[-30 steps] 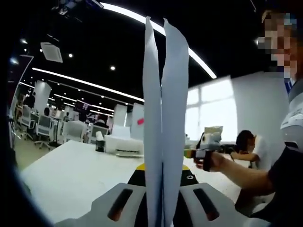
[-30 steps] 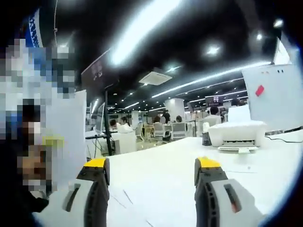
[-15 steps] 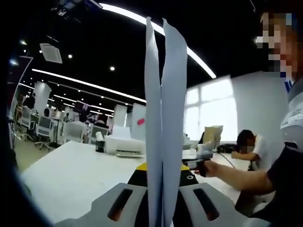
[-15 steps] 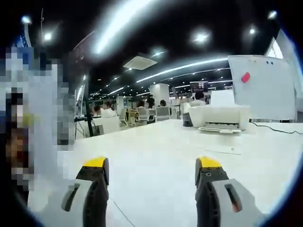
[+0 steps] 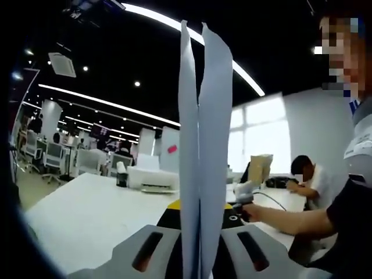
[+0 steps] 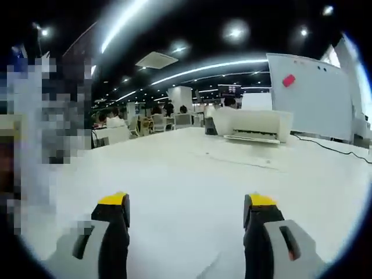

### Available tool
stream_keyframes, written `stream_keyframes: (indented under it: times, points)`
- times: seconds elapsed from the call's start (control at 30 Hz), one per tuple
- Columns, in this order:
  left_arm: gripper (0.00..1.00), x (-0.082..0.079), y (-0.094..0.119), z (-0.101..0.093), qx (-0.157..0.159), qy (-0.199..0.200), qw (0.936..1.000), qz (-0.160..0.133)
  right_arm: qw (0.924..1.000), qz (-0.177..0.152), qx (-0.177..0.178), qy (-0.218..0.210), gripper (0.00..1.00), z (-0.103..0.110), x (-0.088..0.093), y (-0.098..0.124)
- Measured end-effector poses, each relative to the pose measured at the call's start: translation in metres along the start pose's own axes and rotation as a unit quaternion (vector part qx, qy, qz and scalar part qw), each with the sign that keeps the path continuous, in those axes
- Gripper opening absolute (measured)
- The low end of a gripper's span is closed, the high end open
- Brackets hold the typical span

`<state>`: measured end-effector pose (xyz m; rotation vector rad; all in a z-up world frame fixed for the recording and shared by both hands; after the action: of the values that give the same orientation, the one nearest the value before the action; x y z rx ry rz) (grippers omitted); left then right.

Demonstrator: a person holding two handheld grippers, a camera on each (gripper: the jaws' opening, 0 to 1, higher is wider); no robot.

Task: Organize the stack of printing papers by aligning and flattening the scattered papers on the table

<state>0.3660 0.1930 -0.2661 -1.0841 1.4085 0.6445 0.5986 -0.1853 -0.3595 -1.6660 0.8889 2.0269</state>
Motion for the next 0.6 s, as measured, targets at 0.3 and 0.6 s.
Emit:
stream_keyframes:
  times: [0.3, 0.6]
  points:
    - [0.06, 0.0, 0.0, 0.0, 0.002, -0.001, 1.0, 0.002, 0.9987, -0.023, 0.007, -0.045, 0.75, -0.024, 0.007, -0.01]
    - [0.06, 0.0, 0.001, 0.002, 0.0, 0.002, 1.0, 0.001, 0.9981, -0.015, 0.012, -0.058, 0.74, -0.035, 0.009, -0.019]
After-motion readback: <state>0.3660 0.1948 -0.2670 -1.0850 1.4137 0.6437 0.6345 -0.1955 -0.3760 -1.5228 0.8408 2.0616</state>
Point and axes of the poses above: the point that each gripper's makers call its tool centre point, and the gripper's own axes: y roughly backward along the fingers, z roughly to its left, x roughly out of its underside, the point moved 10 cm from there along y, roughly backward along the fingers, and after that the axes turned 13 degrees about -x, right-handed, at the moved point
